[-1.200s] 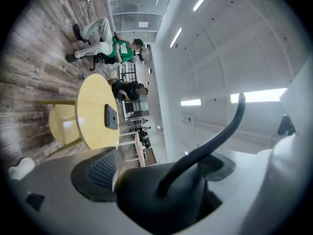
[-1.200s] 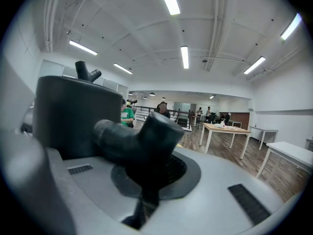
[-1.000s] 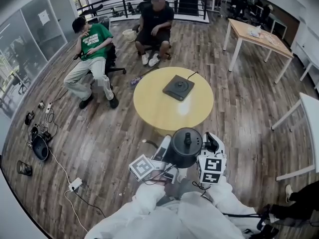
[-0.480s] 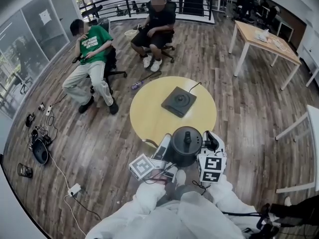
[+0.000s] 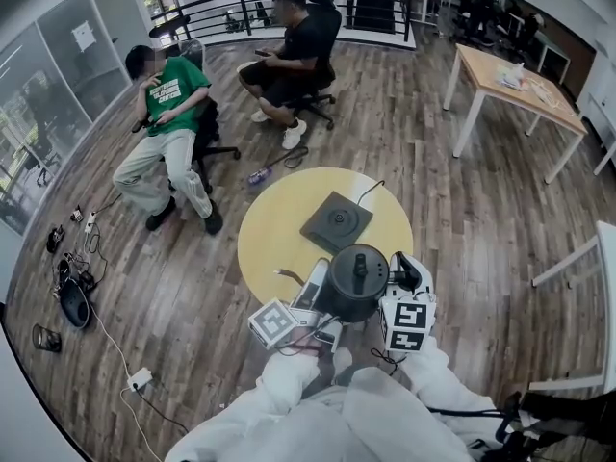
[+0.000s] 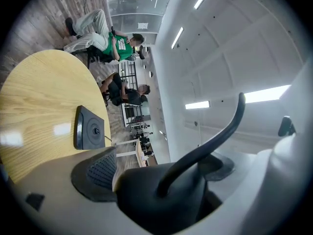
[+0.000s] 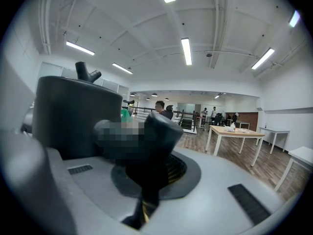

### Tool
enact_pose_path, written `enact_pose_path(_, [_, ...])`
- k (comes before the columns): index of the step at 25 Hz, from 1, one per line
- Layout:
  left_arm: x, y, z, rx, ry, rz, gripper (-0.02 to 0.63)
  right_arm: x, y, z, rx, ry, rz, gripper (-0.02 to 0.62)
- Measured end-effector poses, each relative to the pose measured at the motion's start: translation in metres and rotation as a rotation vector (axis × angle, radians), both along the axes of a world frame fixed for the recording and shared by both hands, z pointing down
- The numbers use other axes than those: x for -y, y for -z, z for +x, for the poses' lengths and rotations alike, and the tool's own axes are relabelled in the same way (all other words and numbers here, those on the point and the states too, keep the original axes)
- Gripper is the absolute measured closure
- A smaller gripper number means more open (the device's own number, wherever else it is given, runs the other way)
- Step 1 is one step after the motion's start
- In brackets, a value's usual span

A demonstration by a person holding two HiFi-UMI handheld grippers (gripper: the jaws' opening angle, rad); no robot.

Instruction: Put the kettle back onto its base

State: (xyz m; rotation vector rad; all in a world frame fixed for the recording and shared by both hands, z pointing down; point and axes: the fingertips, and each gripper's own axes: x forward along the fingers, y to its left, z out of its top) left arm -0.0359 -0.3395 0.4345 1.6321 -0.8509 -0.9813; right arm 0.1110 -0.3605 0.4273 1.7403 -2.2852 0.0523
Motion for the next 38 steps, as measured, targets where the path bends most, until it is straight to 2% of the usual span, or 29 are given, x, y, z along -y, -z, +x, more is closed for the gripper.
enact_pose_path(12, [0.079, -0.007, -0.005, 0.022, 0.038, -0.004, 0.083, 0.082, -0.009, -0.004, 0.03, 0.014, 0.01, 0.58])
enact_pose_path(16, [0.114, -0.008, -0.018, 0.077, 0.06, -0.01, 0.083, 0.114, -0.006, -0.011, 0.048, -0.004, 0.051, 0.58])
enact_pose_path(23, [0.187, -0.015, -0.034, 0.165, 0.041, 0.028, 0.103, 0.176, -0.002, -0.023, 0.047, -0.038, 0.125, 0.58])
enact_pose_path(29, [0.233, -0.051, -0.042, 0.277, -0.007, -0.041, 0.152, 0.218, -0.03, -0.024, 0.063, -0.079, 0.127, 0.58])
enact_pose_path(32, [0.25, -0.075, -0.041, 0.286, -0.027, -0.074, 0.189, 0.236, -0.052, -0.022, 0.074, -0.099, 0.125, 0.58])
enact_pose_path(38, [0.279, -0.124, -0.043, 0.317, -0.072, -0.126, 0.223, 0.262, -0.102, -0.019, 0.056, -0.141, 0.108, 0.58])
